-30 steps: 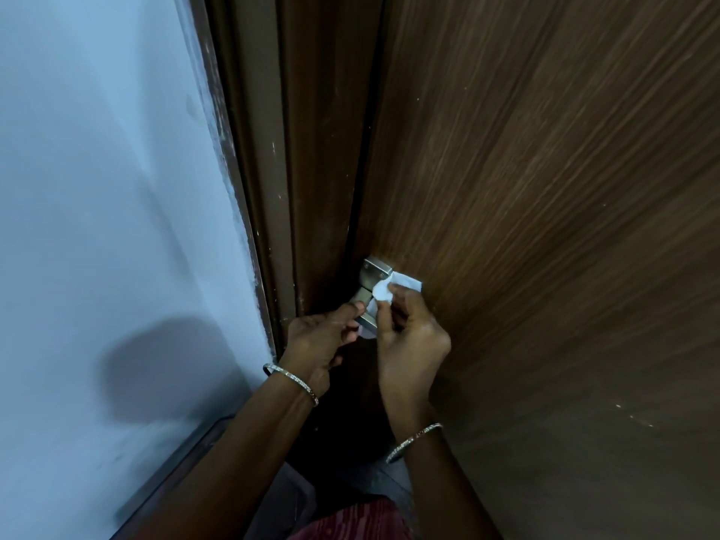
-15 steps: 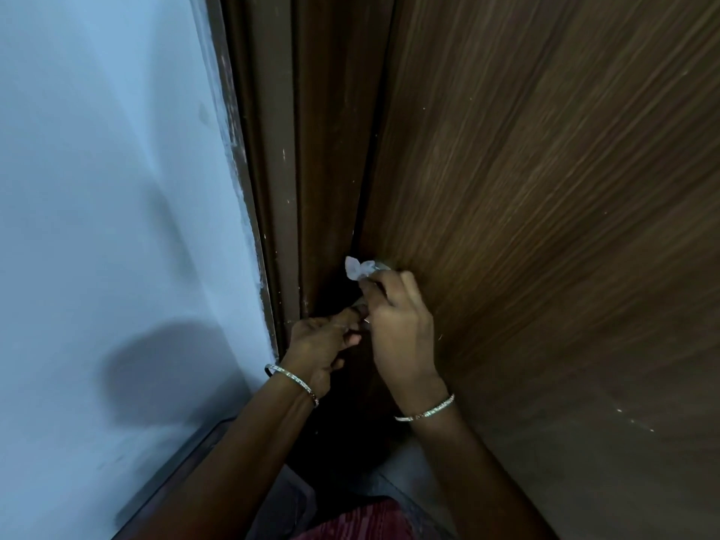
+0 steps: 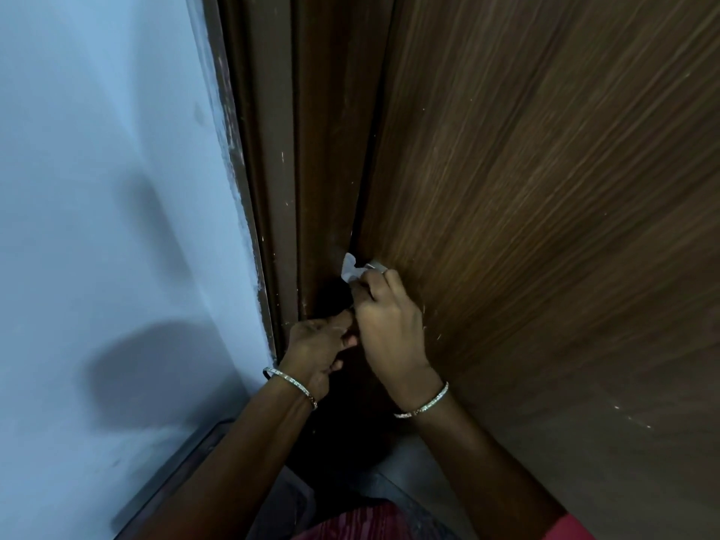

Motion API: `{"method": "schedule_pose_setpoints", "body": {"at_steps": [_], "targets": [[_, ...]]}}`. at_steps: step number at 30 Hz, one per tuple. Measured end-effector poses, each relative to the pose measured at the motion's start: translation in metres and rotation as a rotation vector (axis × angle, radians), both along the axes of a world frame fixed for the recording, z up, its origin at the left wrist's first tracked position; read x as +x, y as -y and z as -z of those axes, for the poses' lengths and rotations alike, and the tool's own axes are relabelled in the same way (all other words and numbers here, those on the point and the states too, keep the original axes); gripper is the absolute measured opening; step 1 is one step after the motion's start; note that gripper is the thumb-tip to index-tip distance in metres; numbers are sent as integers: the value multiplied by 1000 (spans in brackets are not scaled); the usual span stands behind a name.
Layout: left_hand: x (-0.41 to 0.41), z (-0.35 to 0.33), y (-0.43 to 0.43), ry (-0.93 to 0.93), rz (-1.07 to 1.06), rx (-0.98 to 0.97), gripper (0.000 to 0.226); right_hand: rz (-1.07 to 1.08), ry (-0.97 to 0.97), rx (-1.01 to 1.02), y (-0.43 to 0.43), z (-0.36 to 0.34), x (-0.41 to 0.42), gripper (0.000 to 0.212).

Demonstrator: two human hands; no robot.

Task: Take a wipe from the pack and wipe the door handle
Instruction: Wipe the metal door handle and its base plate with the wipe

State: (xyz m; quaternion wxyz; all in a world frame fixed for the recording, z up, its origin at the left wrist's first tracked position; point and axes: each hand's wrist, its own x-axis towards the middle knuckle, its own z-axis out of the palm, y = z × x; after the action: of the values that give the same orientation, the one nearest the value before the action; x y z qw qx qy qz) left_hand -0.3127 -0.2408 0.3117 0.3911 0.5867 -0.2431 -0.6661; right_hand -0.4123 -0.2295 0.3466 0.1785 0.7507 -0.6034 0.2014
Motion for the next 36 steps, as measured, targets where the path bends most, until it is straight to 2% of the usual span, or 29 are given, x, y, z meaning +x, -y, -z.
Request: {"method": "schedule_pose_setpoints", "body": {"at_steps": [2, 6, 10, 16, 18, 22, 23, 24, 26, 27, 28, 30, 32, 36], "targets": [[0, -3, -1, 9, 13, -9, 23, -22, -11, 31, -6, -2, -11, 32], [0, -8, -1, 23, 61, 15, 23, -14, 21, -46, -14, -4, -28, 28], [0, -8, -2, 24, 53, 18, 25, -16, 162, -222, 1, -6, -27, 32], [-1, -9, -5, 5, 1, 0, 25, 56, 327, -308, -9, 18, -26, 28], [-2, -10, -7, 5, -16, -1, 24, 62, 384, -282, -16, 27, -30, 22], [-6, -14, -13, 56, -38, -70, 20, 105, 569, -103, -24, 29, -29, 13], [-8, -15, -17, 129, -68, -140, 20, 110, 636, -85, -24, 27, -28, 11], [-10, -15, -22, 286, -89, -259, 24, 111, 706, -84, -25, 26, -27, 10], [-12, -13, -39, 759, -95, -590, 35, 104, 824, -110, -29, 23, -25, 10], [-13, -13, -47, 946, -92, -755, 37, 99, 864, -133, -32, 20, -24, 10], [-14, -14, -52, 1055, -78, -884, 37, 92, 894, -155, -34, 17, -23, 11], [-14, -16, -50, 1096, -7, -1031, 36, 78, 913, -191, -38, 11, -24, 15], [-13, -17, -43, 1044, 59, -1070, 33, 80, 840, -259, -42, 4, -27, 17], [-12, -17, -34, 990, -7, -931, 30, 124, 516, -480, -46, 3, -43, 19]]}}
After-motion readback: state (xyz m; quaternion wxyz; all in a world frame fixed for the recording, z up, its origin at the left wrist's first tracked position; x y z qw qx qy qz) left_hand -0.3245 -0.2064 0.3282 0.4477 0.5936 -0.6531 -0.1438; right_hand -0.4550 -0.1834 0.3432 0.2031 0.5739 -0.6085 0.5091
